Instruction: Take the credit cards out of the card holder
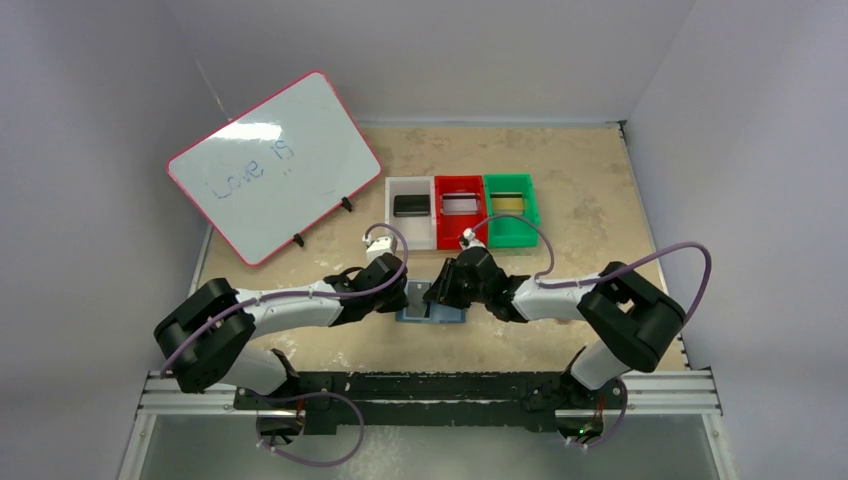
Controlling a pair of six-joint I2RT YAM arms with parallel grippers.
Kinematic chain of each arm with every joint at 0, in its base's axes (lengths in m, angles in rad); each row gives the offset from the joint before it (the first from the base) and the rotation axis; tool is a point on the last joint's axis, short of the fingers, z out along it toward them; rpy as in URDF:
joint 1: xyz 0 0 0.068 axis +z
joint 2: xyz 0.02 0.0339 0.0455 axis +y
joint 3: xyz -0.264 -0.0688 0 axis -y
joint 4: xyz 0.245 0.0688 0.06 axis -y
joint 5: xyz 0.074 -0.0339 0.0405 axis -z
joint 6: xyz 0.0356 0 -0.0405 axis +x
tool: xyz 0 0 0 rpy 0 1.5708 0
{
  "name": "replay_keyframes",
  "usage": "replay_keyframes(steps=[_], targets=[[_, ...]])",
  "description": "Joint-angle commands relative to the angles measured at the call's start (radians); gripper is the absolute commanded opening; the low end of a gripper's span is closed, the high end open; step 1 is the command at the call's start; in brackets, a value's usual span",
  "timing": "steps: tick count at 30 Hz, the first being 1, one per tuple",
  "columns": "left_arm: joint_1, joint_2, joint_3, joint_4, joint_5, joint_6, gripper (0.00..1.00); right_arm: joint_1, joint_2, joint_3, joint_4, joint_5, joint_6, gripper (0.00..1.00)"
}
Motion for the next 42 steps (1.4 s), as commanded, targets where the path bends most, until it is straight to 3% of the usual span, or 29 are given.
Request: replay_keyframes(steps=[1, 10, 25, 29, 37, 42], targets=[[0.001, -0.008, -0.005, -0.052, 0.013, 0.013, 0.07, 0.011, -0.011, 0.043, -0.053, 0.018, -0.019, 0.33], [0.002, -0.099, 0.071, -0.121, -0.05, 0.018, 0.24, 0.011, -0.07, 0.0, -0.062, 0.069, 0.051, 0.33], [0.001, 0.01, 0.072, -0.038, 0.008, -0.009, 0.22, 0.011, -0.063, -0.024, -0.021, 0.053, 0.086, 0.33], [0.001, -0.006, 0.05, 0.014, 0.036, -0.016, 0.21, 0.011, -0.046, -0.02, -0.01, 0.045, 0.088, 0.32], [0.001, -0.086, 0.065, -0.032, -0.031, -0.008, 0.24, 0.011, -0.038, -0.024, -0.008, 0.045, 0.094, 0.31], [0.001, -0.056, 0.064, -0.005, -0.002, -0.003, 0.24, 0.011, -0.031, -0.022, -0.008, 0.044, 0.097, 0.31]])
